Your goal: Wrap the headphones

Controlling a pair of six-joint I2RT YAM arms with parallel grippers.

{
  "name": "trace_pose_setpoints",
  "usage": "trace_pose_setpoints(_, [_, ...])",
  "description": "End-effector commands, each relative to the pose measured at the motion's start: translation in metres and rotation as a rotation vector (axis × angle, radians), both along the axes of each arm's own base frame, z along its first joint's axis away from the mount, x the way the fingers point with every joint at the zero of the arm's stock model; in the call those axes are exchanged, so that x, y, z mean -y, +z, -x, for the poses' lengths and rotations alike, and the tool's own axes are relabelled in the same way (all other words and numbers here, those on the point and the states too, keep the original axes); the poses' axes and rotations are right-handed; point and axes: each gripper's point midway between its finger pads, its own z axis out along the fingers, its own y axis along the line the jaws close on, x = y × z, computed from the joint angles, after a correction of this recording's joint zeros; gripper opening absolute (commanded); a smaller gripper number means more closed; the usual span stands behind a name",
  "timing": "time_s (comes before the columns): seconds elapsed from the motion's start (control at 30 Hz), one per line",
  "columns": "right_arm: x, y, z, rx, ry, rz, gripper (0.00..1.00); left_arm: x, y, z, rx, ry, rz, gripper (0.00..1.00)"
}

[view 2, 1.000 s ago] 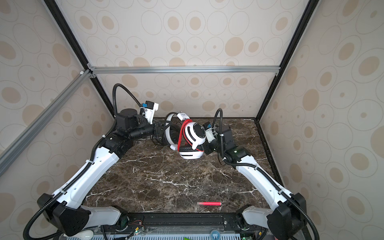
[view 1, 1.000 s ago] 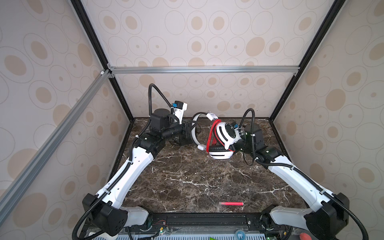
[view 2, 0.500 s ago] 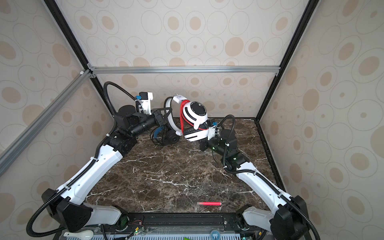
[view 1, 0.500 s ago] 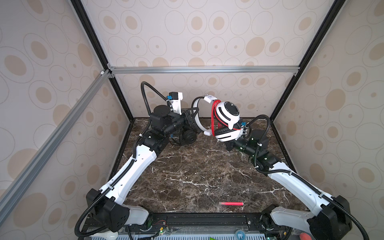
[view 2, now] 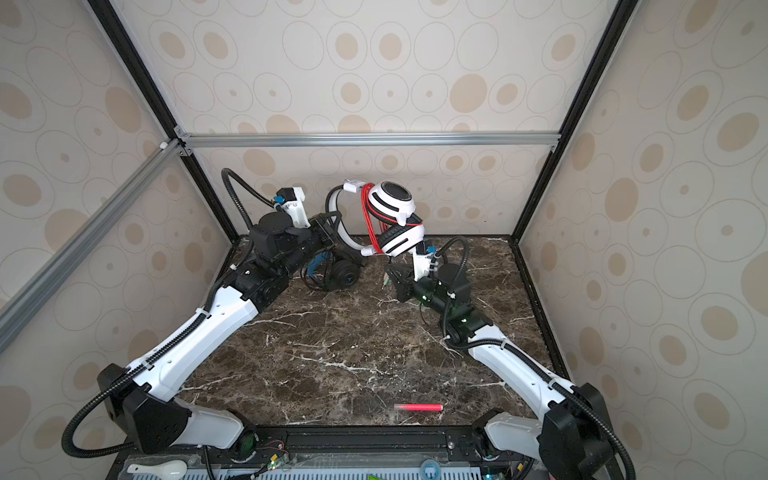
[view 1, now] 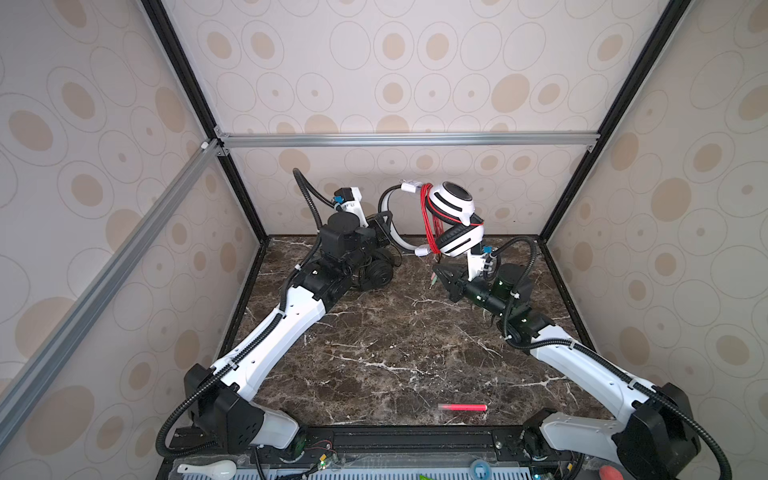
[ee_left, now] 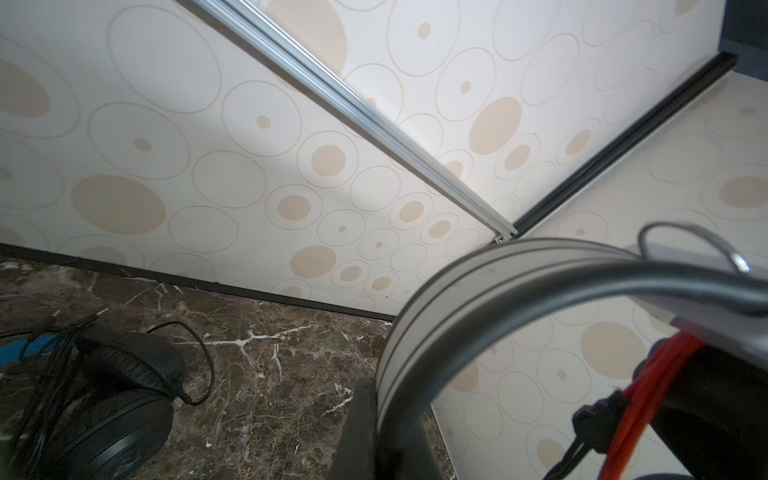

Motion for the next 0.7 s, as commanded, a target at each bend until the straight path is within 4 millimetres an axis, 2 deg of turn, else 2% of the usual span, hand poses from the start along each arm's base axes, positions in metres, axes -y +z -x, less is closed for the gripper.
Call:
trace_pose_setpoints(0.0, [0.000,-0.031,0.000,-0.102,-0.029,0.034,0.00,-0.033,0.078,-0.002,0.125,0.161,0.238,0.00])
trace_pose_setpoints(0.37, [0.003,-0.041,0.011,-0.114,-0.075,0.180,0.00,-0.036,0.038,-0.040,0.007,0.313,0.116,0.00])
trace_pose_setpoints(0.5, [0.002,-0.040,0.016,-0.102,-0.080,0.252,0.00,-0.041,0.027,-0.046,-0.012,0.360,0.007,0.00])
trace_pose_setpoints(0.67, [0.003,-0.042,0.022,-0.118,-0.089,0.359,0.00,-0.044,0.016,-0.040,-0.021,0.381,-0.092,0.00])
